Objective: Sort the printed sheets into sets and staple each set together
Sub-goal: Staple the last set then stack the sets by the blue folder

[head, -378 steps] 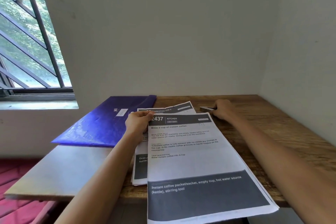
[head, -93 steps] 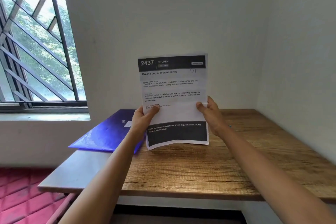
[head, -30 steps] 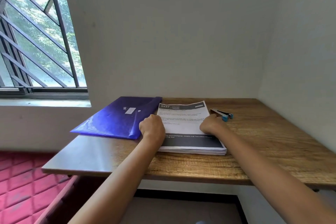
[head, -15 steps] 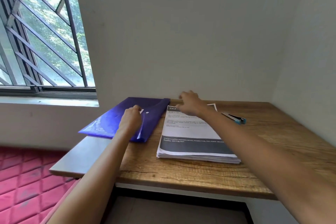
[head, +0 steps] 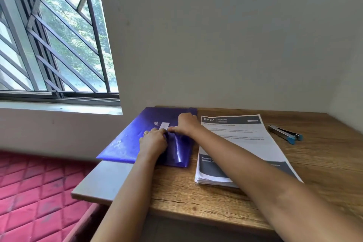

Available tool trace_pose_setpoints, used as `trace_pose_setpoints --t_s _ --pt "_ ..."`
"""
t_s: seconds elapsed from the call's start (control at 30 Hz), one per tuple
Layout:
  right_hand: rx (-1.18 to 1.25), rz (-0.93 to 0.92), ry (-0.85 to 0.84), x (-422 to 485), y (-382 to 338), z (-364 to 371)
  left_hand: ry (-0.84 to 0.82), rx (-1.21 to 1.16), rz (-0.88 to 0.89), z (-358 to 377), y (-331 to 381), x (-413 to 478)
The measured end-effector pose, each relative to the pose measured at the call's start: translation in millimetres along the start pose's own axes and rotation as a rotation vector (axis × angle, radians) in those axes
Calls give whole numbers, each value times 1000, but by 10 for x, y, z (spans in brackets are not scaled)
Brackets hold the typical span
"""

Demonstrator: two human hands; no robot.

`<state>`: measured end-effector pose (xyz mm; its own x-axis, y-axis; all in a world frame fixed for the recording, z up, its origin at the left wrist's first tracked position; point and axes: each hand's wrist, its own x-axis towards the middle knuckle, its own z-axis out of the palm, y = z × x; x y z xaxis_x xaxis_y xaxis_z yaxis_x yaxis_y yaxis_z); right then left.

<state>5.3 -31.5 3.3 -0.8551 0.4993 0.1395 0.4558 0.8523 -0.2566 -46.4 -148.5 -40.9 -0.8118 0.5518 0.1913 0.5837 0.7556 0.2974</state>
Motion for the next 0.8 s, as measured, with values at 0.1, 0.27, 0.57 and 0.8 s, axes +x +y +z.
trace_pose_setpoints --t_s 0.1,0.27,0.57,0.8 --pt "-23 -4 47 34 -68 44 1 35 -19 8 -6 5" --pt "-142 -34 70 57 -190 54 -111 12 -54 72 -33 -30" --pt "13 18 120 111 -9 -39 -156 -15 -79 74 -43 -16" --pt "412 166 271 -20 368 -253 -107 12 -108 41 0 -63"
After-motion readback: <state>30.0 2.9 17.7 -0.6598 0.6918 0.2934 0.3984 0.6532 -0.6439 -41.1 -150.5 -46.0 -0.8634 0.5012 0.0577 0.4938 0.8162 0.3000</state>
